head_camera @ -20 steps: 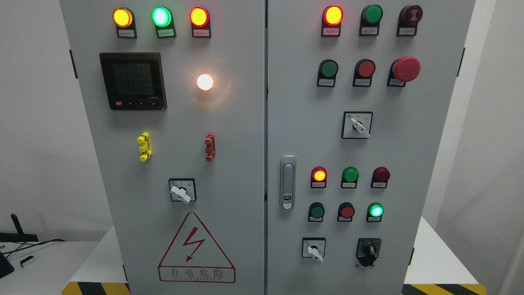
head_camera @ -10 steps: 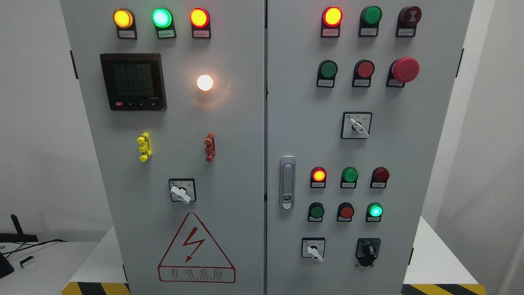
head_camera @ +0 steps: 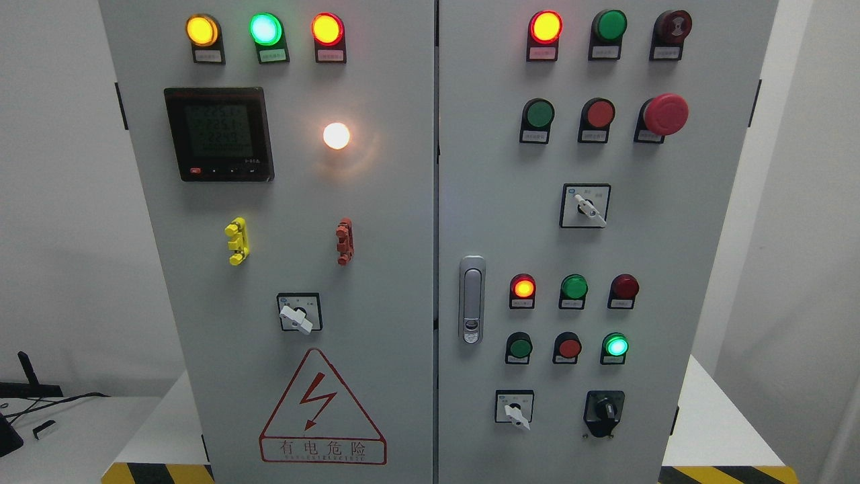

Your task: Trip black knob to open circuit

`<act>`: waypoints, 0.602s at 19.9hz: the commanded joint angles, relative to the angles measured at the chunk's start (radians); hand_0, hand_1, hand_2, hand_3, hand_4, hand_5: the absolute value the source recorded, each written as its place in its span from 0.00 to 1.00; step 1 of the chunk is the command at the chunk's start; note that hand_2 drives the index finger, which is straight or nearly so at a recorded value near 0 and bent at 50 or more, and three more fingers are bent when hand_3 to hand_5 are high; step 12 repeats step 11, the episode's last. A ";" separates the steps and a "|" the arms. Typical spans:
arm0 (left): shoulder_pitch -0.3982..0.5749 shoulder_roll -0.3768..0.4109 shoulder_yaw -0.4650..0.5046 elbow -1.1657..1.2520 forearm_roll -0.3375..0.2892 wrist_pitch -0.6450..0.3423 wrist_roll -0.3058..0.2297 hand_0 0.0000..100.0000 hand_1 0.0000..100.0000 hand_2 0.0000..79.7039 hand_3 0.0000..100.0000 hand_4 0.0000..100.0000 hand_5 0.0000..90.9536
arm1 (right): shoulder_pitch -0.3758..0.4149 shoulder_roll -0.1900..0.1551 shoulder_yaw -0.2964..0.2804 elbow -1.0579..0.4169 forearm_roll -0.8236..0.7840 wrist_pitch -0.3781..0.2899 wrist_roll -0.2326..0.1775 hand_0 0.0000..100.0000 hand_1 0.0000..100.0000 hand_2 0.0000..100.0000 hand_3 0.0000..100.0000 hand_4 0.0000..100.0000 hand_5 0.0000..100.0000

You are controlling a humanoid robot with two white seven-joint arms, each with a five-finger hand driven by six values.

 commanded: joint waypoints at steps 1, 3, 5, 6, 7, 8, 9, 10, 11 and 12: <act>0.000 -0.001 0.000 0.000 -0.031 -0.001 -0.001 0.12 0.39 0.00 0.00 0.00 0.00 | 0.018 0.014 -0.015 -0.088 -0.004 0.004 -0.002 0.01 0.00 0.08 0.10 0.12 0.17; 0.000 0.000 0.000 0.000 -0.031 -0.001 -0.001 0.12 0.39 0.00 0.00 0.00 0.00 | 0.017 0.014 -0.007 -0.090 -0.004 0.006 -0.002 0.01 0.00 0.07 0.10 0.12 0.16; 0.000 0.000 0.000 0.000 -0.031 -0.001 -0.001 0.12 0.39 0.00 0.00 0.00 0.00 | 0.017 0.016 -0.001 -0.091 -0.004 0.010 -0.002 0.00 0.00 0.06 0.09 0.12 0.16; 0.000 0.000 0.000 0.000 -0.031 -0.001 -0.001 0.12 0.39 0.00 0.00 0.00 0.00 | 0.017 0.014 0.000 -0.093 -0.004 0.010 -0.004 0.00 0.00 0.06 0.09 0.12 0.16; 0.000 0.000 0.000 0.000 -0.031 -0.001 -0.001 0.12 0.39 0.00 0.00 0.00 0.00 | 0.015 0.016 0.000 -0.093 -0.004 0.010 -0.004 0.00 0.00 0.06 0.09 0.12 0.16; 0.000 0.000 0.000 0.000 -0.031 -0.001 -0.001 0.12 0.39 0.00 0.00 0.00 0.00 | 0.015 0.016 0.002 -0.093 -0.004 0.010 -0.004 0.00 0.00 0.06 0.09 0.12 0.17; 0.000 -0.001 0.000 0.000 -0.031 -0.001 -0.001 0.12 0.39 0.00 0.00 0.00 0.00 | 0.015 0.014 0.000 -0.093 -0.004 0.012 -0.004 0.00 0.00 0.06 0.09 0.12 0.17; 0.000 0.000 0.000 0.000 -0.031 -0.001 -0.001 0.12 0.39 0.00 0.00 0.00 0.00 | 0.015 0.014 0.002 -0.093 -0.006 0.012 -0.004 0.00 0.00 0.06 0.10 0.13 0.17; 0.000 0.000 0.000 0.000 -0.031 -0.001 -0.001 0.12 0.39 0.00 0.00 0.00 0.00 | 0.015 0.014 0.000 -0.093 -0.004 0.012 -0.004 0.00 0.00 0.06 0.10 0.13 0.17; 0.000 0.000 0.000 0.000 -0.031 -0.001 -0.001 0.12 0.39 0.00 0.00 0.00 0.00 | 0.015 0.014 0.000 -0.093 -0.004 0.012 -0.004 0.00 0.00 0.06 0.10 0.13 0.17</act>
